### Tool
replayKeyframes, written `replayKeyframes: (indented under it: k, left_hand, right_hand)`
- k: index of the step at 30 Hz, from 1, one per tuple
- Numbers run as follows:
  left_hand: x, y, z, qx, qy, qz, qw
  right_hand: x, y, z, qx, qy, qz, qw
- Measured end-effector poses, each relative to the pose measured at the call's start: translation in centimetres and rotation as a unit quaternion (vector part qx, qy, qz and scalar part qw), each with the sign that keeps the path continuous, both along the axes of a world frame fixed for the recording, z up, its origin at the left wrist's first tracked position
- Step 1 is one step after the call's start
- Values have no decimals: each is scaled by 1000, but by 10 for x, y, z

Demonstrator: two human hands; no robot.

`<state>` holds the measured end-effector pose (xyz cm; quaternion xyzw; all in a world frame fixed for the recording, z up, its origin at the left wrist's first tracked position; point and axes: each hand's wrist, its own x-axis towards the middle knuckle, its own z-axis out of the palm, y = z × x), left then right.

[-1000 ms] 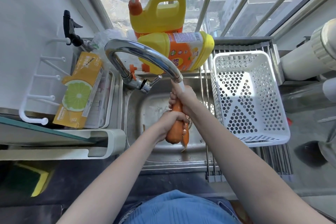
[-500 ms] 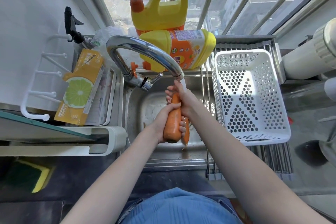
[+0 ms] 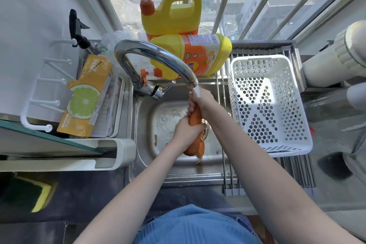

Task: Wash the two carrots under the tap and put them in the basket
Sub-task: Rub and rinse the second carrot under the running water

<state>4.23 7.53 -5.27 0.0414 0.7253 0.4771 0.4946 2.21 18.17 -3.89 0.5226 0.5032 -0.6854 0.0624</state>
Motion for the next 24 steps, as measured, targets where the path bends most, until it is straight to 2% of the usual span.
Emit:
replayKeyframes:
  k: [3,6,8,10,12,15,17,20,22,24]
  left_hand:
    - [-7,0,6,40,-171,37,984]
    - [-20,-8,17,118,-340,5,933]
    - [-29,-12,20,148,-401,-2,904]
    - [-33,-10,20,140,-410,-7,901]
    - [-30,-2,21,97,-365,-14,926]
    - [-20,12,21,33,-259,22,965]
    - [-17,17,22,38,-191,51,980]
    - [-19,21,25,4,-87,37,996]
    - [-23,24,25,-31,33,-18,999]
    - [-24,25,24,-64,196,-106,973]
  right_hand:
    - [2,-9,2,-34,73,29,996]
    - [8,-6,4,-137,163,40,976]
    - [12,2,6,-204,197,23,959]
    - [11,7,8,-197,187,38,962]
    - [7,4,10,-155,116,48,980]
    - [-3,6,2,-81,37,-1,996]
    - [-6,8,2,-69,34,-6,997]
    - [-9,12,13,-101,47,-53,992]
    - [-11,14,17,-77,37,-60,994]
    - [-13,12,16,-17,22,-59,998]
